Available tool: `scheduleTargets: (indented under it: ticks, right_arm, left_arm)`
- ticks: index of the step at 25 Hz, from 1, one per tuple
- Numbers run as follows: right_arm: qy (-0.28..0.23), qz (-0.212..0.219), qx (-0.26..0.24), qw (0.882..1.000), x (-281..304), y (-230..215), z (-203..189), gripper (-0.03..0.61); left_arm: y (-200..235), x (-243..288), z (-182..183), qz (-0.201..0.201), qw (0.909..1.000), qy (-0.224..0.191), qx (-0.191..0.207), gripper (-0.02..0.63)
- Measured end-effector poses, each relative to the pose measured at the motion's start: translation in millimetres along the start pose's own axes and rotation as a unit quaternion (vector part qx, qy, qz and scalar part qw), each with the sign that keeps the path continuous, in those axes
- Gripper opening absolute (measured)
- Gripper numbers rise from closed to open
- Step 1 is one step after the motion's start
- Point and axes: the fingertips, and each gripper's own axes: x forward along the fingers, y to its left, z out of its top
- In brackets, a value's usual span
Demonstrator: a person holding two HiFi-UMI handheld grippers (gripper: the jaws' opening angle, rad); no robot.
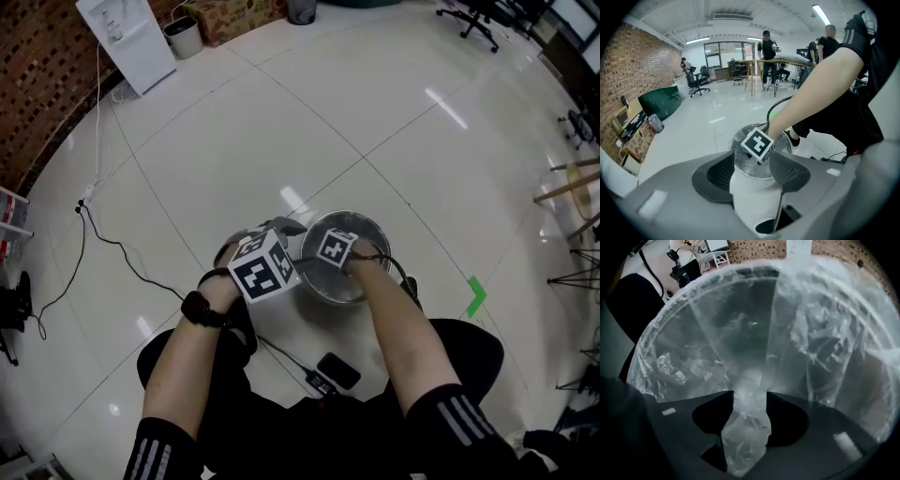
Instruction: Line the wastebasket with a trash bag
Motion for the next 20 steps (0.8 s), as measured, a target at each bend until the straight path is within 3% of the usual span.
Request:
scheduleTargets:
  ticks: [6,10,13,17,20]
  right_arm:
    - [0.016,0.015,0.000,1.000,25.7,-2.1,-3.6,0.230]
    - [-0.002,0.011,-0.002,1.000,25.3,-6.0,-1.8,0.234]
    - [-0.028,0.020,0.002,0.999,3.8,3.8,2.6,0.235]
    - [-0.085,0.066,0.011,0.994,-37.1,32.3,16.8,0.233]
    - [-0.109,0.044,0.014,0.993,-77.1,27.0,16.3,0.233]
  left_arm:
    - [1.1,3.5,-2.7,-0.004,1.0000,0.002,-0.002,0.232]
    - [1.3,8.5,-0.6,-0.006,1.0000,0.003,-0.004,0.232]
    - [1.2,10.7,1.7,-0.007,1.0000,0.003,0.003,0.232]
    - [-1.8,8.8,5.8,-0.005,0.9999,0.004,0.012,0.232]
    - [-7.8,6.3,10.4,-0.002,0.9997,0.008,0.025,0.232]
